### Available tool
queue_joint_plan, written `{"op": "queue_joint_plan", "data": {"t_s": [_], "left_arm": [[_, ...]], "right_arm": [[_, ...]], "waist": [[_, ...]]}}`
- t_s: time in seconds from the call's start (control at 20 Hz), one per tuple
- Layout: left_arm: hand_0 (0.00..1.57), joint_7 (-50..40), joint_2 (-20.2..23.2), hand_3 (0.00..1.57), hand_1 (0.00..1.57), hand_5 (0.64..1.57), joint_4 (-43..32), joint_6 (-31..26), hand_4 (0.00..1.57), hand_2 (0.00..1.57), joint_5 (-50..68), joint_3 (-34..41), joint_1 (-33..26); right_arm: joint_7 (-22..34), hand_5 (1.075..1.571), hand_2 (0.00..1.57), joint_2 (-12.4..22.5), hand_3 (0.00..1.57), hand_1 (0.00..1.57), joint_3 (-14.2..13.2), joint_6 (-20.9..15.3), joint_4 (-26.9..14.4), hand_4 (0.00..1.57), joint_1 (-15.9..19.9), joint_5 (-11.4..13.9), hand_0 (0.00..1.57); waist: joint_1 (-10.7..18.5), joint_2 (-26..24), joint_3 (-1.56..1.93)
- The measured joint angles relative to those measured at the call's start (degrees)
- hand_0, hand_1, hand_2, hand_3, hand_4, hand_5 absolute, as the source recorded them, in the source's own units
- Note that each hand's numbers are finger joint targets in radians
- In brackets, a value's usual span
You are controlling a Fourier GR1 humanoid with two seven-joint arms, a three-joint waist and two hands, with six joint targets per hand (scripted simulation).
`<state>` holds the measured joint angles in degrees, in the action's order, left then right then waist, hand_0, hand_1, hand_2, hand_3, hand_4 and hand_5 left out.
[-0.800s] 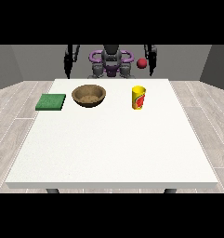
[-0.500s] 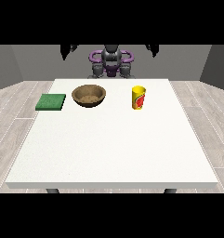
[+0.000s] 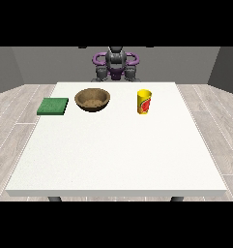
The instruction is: Pick the cup and pour the ball into the bowl, then pick the bowl and place it on the pad
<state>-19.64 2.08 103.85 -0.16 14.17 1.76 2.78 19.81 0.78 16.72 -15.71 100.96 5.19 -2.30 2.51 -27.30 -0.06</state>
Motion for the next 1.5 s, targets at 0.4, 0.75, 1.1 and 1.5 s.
{"op": "queue_joint_plan", "data": {"t_s": [0.4,0.75,1.1,1.5], "left_arm": [[0.00,2.52,1.21,0.00,0.00,1.509,1.45,-1.07,0.00,0.00,0.78,1.48,6.76],[0.00,11.80,6.02,0.00,0.00,1.459,-4.25,-1.95,0.00,0.00,-1.52,7.43,17.83],[0.00,25.08,8.65,0.00,0.00,1.426,-15.65,-2.89,0.00,0.00,-5.85,10.84,19.83],[0.00,41.51,8.22,0.00,0.00,1.403,-30.66,-5.32,0.00,0.00,-7.67,12.68,18.26]], "right_arm": [[5.76,1.570,0.00,-0.21,0.00,0.00,5.38,-7.86,0.61,0.00,15.27,5.80,0.00],[-1.79,1.568,0.00,1.34,0.00,0.00,1.02,-3.83,0.22,0.00,20.81,4.25,0.00],[-3.53,1.569,0.00,2.58,0.00,0.00,-1.25,0.11,4.26,0.00,22.25,2.06,0.00],[-3.23,1.568,0.00,5.16,0.00,0.00,-5.88,3.02,7.86,0.00,22.21,0.40,0.00]], "waist": [[-2.66,13.64,0.00],[-6.40,30.47,0.05],[-10.47,37.43,0.04],[-10.90,40.49,0.03]]}}
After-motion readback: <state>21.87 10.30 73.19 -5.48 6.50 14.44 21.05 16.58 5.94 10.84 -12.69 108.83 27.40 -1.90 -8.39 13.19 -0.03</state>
